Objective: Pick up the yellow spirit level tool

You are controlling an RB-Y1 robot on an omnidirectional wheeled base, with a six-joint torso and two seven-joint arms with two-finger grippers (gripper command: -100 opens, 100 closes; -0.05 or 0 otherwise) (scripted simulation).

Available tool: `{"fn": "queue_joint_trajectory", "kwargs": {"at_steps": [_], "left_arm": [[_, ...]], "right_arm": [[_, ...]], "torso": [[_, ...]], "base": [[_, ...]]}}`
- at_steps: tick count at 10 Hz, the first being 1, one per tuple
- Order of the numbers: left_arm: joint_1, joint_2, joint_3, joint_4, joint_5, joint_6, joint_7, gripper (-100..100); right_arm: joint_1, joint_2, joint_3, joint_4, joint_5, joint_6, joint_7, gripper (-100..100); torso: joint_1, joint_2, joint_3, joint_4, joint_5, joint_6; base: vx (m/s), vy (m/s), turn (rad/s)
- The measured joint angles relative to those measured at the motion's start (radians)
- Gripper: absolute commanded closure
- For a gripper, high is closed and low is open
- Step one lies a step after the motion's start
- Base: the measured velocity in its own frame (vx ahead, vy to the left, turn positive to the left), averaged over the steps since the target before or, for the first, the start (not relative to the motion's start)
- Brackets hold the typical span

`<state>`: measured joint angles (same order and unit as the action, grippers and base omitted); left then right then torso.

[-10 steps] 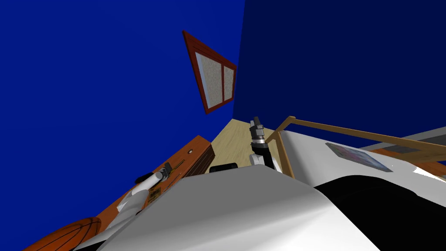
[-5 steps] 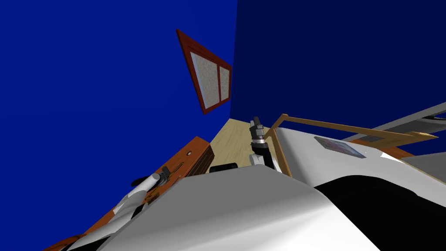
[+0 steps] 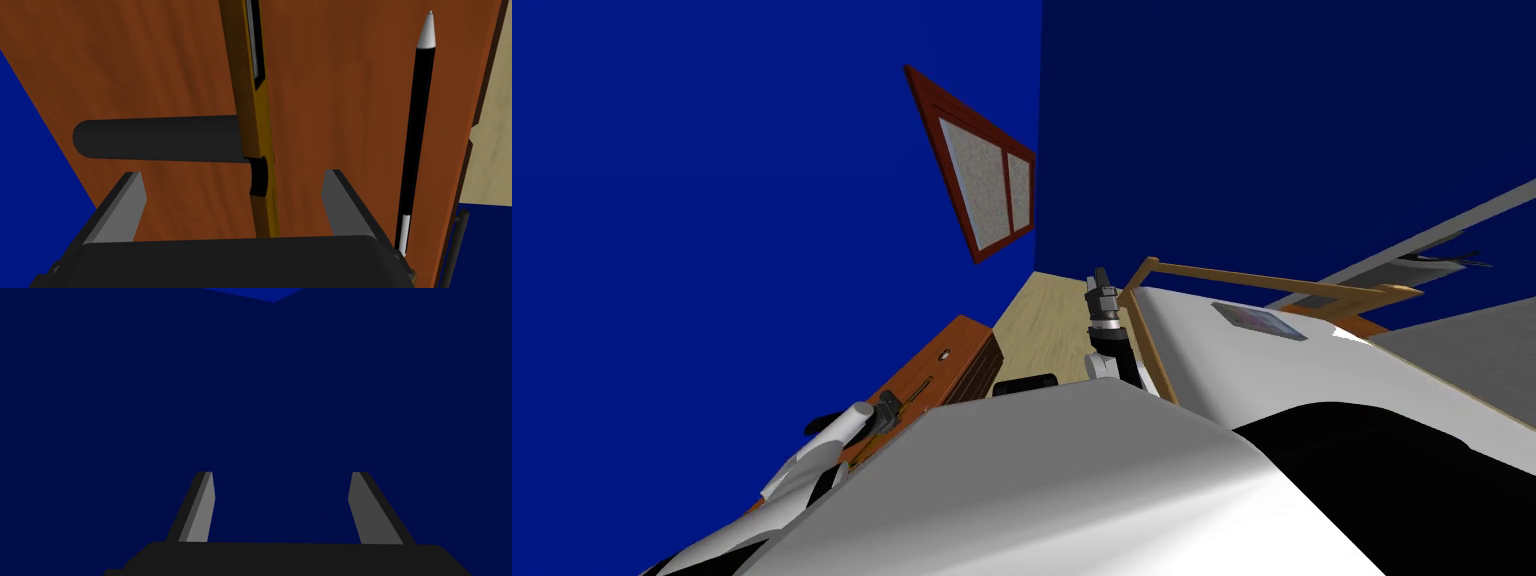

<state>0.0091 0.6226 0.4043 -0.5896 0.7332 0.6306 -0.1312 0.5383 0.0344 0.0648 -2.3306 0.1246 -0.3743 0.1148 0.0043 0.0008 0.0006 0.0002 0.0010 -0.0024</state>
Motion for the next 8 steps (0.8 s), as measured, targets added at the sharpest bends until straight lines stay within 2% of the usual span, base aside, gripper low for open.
{"fn": "queue_joint_trajectory", "kwargs": {"at_steps": [3,5,7,8], "left_arm": [[-0.045,0.023,0.023,0.117,0.047,0.045,-0.025,-100],[-0.054,0.03,0.035,0.151,0.064,0.082,-0.021,-100],[-0.045,0.032,0.047,0.153,0.078,0.138,0.005,-100],[-0.055,0.034,0.048,0.174,0.082,0.139,0.001,-100]], "right_arm": [[0.0,0.0,0.0,0.0,0.0,0.0,0.0,0],[0.0,0.0,0.0,0.0,0.0,0.0,0.0,0],[0.0,0.0,0.0,0.0,0.0,0.0,0.0,0],[0.0,0.0,0.0,0.0,0.0,0.0,0.0,0]], "torso": [[0.002,0.001,0.001,0.0,0.0,0.0],[0.001,0.0,0.0,0.0,0.0,0.0],[0.002,0.001,0.0,0.0,0.001,0.0],[-0.001,-0.001,0.0,0.0,0.0,0.0]], "base": [[-0.036,0.068,-0.12],[-0.04,0.076,-0.194],[-0.027,0.053,-0.017],[-0.02,0.031,-0.102]]}}
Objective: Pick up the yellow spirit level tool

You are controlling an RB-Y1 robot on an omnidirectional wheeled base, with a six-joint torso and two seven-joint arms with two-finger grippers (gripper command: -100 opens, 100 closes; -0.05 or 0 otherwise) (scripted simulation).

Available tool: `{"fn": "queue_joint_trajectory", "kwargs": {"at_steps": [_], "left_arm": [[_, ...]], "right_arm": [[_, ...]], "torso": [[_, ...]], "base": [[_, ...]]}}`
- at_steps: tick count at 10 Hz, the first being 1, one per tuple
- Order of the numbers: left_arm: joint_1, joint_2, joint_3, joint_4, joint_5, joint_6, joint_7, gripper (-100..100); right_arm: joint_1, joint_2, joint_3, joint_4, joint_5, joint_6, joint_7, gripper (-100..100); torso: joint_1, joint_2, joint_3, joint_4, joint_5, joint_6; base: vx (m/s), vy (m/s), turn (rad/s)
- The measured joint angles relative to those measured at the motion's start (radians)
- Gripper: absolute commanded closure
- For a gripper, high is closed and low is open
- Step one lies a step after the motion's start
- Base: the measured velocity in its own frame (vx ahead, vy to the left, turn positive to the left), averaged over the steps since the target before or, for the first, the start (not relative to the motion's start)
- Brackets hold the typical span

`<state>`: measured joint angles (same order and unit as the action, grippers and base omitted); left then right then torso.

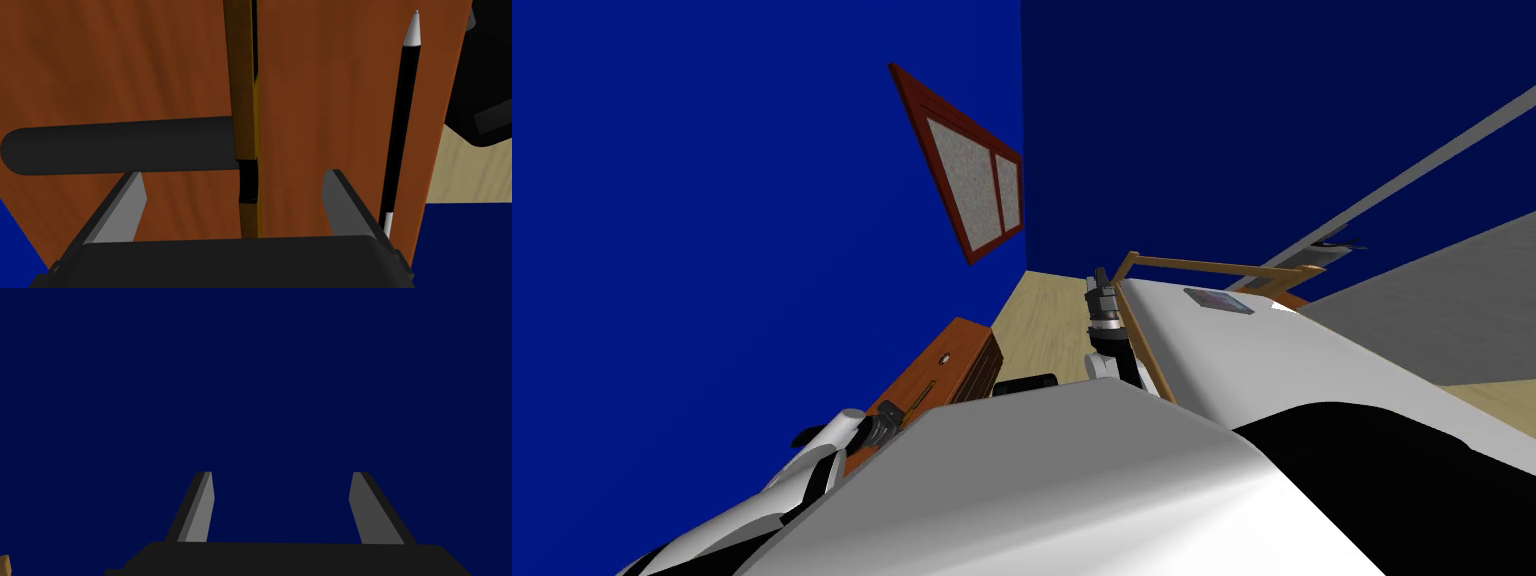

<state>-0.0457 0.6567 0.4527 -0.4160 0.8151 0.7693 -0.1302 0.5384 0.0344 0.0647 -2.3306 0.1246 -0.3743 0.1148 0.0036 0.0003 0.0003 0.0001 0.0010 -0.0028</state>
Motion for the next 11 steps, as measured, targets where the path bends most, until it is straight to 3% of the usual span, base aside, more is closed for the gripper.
{"fn": "queue_joint_trajectory", "kwargs": {"at_steps": [1,3,4,6,7,8,9,10,11], "left_arm": [[-0.032,0.011,0.008,0.068,0.017,-0.002,-0.024,-100],[-0.008,0.006,0.011,0.032,0.019,0.038,0.005,-100],[-0.027,0.014,0.018,0.075,0.031,0.041,-0.007,-100],[-0.021,0.015,0.028,0.081,0.047,0.083,0.004,-100],[-0.035,0.02,0.033,0.114,0.056,0.088,-0.003,-100],[-0.036,0.021,0.033,0.119,0.057,0.088,-0.006,0],[-0.036,0.021,0.033,0.118,0.057,0.088,-0.006,-100],[0.022,-0.008,0.052,0.022,0.036,0.11,0.02,-100],[0.034,-0.018,0.067,0.008,0.03,0.116,0.02,-100]], "right_arm": [[0.0,0.0,0.0,0.0,0.0,0.0,0.0,0],[0.0,0.0,0.0,0.0,0.0,0.0,0.0,0],[0.0,0.0,0.0,0.0,0.0,0.0,0.0,0],[0.0,0.0,0.0,0.0,0.0,0.0,0.0,0],[0.0,0.0,0.0,0.0,0.0,0.0,0.0,0],[0.0,0.0,0.0,0.0,0.0,0.0,0.0,0],[0.0,0.0,0.0,0.0,0.0,0.0,0.0,0],[0.0,0.0,0.0,0.0,0.0,0.0,0.0,0],[0.0,0.0,0.0,0.0,0.0,0.0,0.0,0]], "torso": [[0.0,0.0,0.0,0.0,0.0,0.001],[0.001,0.0,0.0,0.0,0.0,0.0],[0.0,0.0,0.0,0.0,0.0,0.0],[0.002,0.002,0.001,0.0,0.0,0.0],[0.001,0.0,0.0,0.0,0.0,0.0],[-0.001,-0.001,0.0,0.0,0.0,0.0],[-0.002,-0.001,-0.001,0.0,0.0,0.0],[-0.002,-0.004,-0.002,-0.001,0.0,0.0],[-0.002,-0.005,-0.003,-0.001,0.0,0.0]], "base": [[-0.022,0.036,-0.08],[-0.028,0.047,-0.079],[-0.055,0.077,-0.157],[-0.038,0.059,-0.073],[-0.01,0.02,-0.013],[0.0,0.0,0.0],[0.049,0.014,-0.006],[0.064,0.016,0.007],[0.039,0.008,-0.001]]}}
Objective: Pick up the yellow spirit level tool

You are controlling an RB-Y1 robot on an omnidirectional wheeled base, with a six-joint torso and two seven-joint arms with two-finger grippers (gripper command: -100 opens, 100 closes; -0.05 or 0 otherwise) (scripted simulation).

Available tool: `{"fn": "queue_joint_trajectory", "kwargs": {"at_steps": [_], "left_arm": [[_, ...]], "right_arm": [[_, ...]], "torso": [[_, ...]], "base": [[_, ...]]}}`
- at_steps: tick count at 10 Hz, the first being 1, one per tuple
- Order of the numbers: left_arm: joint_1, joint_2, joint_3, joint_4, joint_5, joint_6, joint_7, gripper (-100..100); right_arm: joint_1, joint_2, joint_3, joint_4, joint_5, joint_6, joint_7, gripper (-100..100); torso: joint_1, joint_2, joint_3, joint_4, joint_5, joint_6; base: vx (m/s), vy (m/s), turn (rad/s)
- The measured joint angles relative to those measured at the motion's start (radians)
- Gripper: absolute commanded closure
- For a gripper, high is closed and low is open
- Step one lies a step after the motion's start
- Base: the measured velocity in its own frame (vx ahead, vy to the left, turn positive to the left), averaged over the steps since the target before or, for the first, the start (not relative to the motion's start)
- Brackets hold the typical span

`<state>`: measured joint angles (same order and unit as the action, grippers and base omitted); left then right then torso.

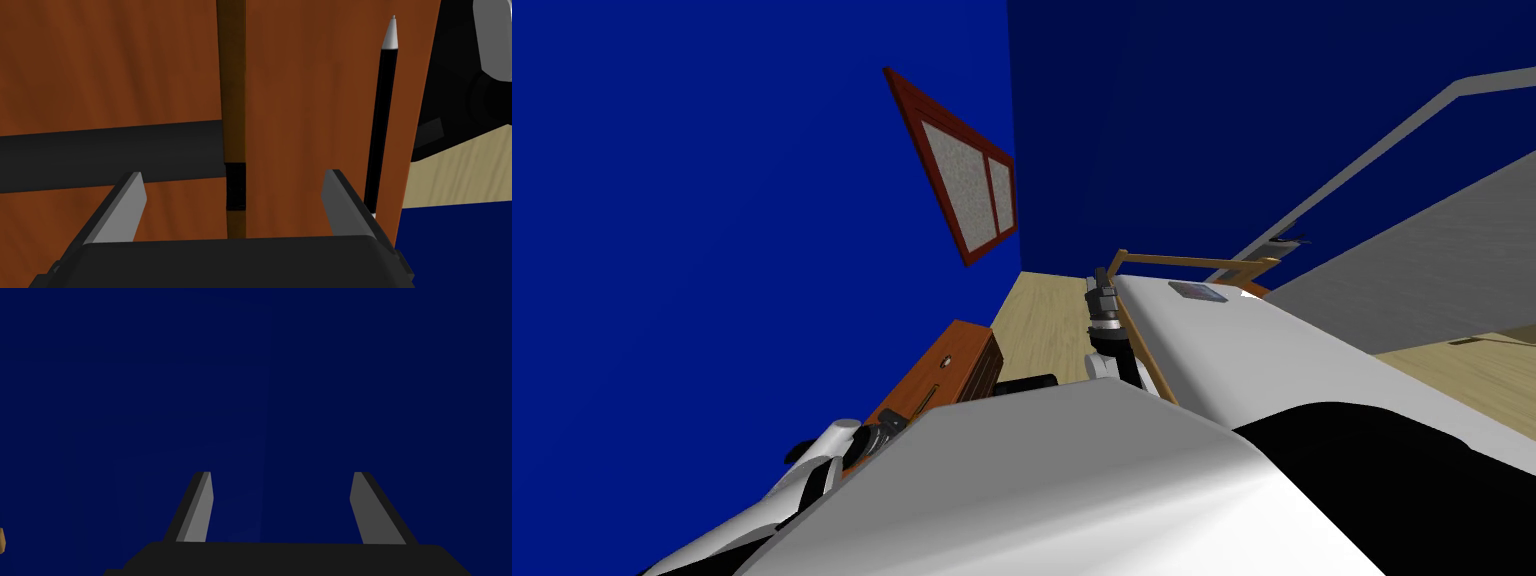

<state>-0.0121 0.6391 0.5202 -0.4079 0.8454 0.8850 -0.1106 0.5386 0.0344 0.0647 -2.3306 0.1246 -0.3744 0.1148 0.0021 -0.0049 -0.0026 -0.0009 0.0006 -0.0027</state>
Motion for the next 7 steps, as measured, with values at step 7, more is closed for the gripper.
{"fn": "queue_joint_trajectory", "kwargs": {"at_steps": [7], "left_arm": [[-0.002,-0.005,0.034,0.038,-0.003,-0.016,-0.048,-100]], "right_arm": [[0.0,0.0,0.0,0.0,0.0,0.0,0.0,0]], "torso": [[-0.001,0.002,0.001,0.0,0.0,0.0]], "base": [[0.021,0.004,-0.002]]}}
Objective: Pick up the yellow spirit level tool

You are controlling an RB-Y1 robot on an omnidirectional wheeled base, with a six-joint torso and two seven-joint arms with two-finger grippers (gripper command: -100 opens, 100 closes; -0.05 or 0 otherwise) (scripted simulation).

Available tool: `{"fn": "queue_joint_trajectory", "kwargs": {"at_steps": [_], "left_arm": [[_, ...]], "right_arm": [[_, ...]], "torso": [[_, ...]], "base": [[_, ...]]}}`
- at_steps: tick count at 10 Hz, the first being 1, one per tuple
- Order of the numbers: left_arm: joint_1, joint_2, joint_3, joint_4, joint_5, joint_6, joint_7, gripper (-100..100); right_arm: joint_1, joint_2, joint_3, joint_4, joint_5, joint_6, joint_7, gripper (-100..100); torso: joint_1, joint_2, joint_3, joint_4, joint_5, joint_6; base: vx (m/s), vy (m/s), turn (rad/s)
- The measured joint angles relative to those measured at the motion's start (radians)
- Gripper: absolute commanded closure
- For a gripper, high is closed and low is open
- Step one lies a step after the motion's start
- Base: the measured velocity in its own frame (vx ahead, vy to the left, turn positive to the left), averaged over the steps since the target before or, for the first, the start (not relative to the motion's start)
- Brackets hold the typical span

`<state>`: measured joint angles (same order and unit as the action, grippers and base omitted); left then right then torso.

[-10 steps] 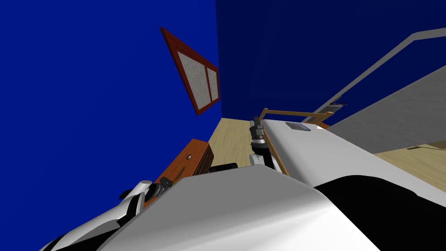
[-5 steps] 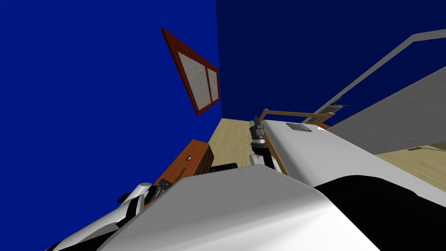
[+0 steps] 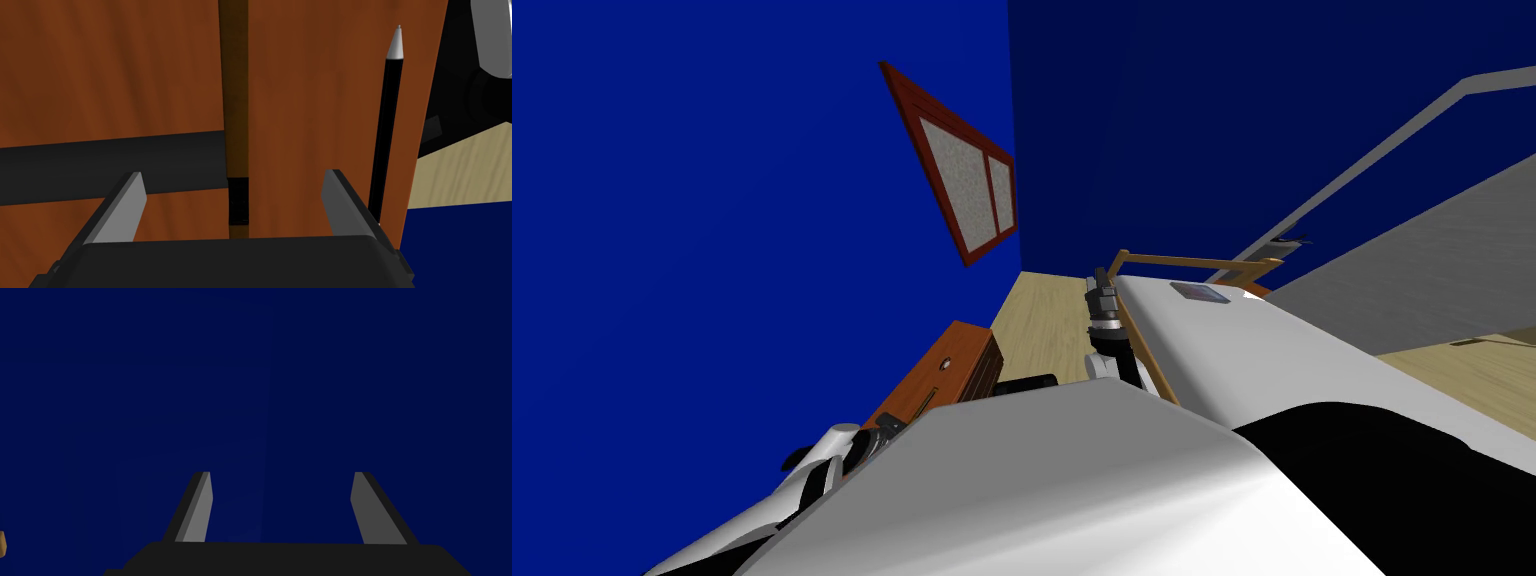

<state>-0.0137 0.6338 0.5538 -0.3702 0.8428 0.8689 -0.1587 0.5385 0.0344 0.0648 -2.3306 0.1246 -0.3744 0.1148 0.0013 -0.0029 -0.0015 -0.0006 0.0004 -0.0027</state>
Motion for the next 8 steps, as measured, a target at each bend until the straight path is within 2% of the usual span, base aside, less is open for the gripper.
{"fn": "queue_joint_trajectory", "kwargs": {"at_steps": [1,2,5,7,8], "left_arm": [[0.038,-0.023,0.023,-0.053,-0.014,0.008,0.0,-100],[0.041,-0.026,0.04,-0.046,-0.018,0.007,-0.012,-100],[0.1,-0.065,0.099,-0.112,-0.046,0.016,-0.035,-100],[0.139,-0.091,0.148,-0.135,-0.059,0.012,-0.068,-100],[0.141,-0.092,0.151,-0.136,-0.059,0.012,-0.073,100]], "right_arm": [[0.0,0.0,0.0,0.0,0.0,0.0,0.0,0],[0.0,0.0,0.0,0.0,0.0,0.0,0.0,0],[0.0,0.0,0.0,0.0,0.0,0.0,0.0,0],[0.0,0.0,0.0,0.0,0.0,0.0,0.0,0],[0.0,0.0,0.0,0.0,0.0,0.0,0.0,0]], "torso": [[0.0,-0.002,-0.001,0.0,0.0,0.0],[0.001,-0.002,-0.001,0.0,0.0,0.0],[0.0,-0.002,-0.001,-0.001,0.0,0.0],[-0.001,0.0,0.0,0.0,0.0,0.0],[-0.001,0.001,0.0,0.0,0.0,0.0]], "base": [[0.065,0.013,0.008],[0.07,0.019,-0.005],[0.044,0.002,0.018],[0.018,-0.015,0.022],[0.0,0.0,0.0]]}}
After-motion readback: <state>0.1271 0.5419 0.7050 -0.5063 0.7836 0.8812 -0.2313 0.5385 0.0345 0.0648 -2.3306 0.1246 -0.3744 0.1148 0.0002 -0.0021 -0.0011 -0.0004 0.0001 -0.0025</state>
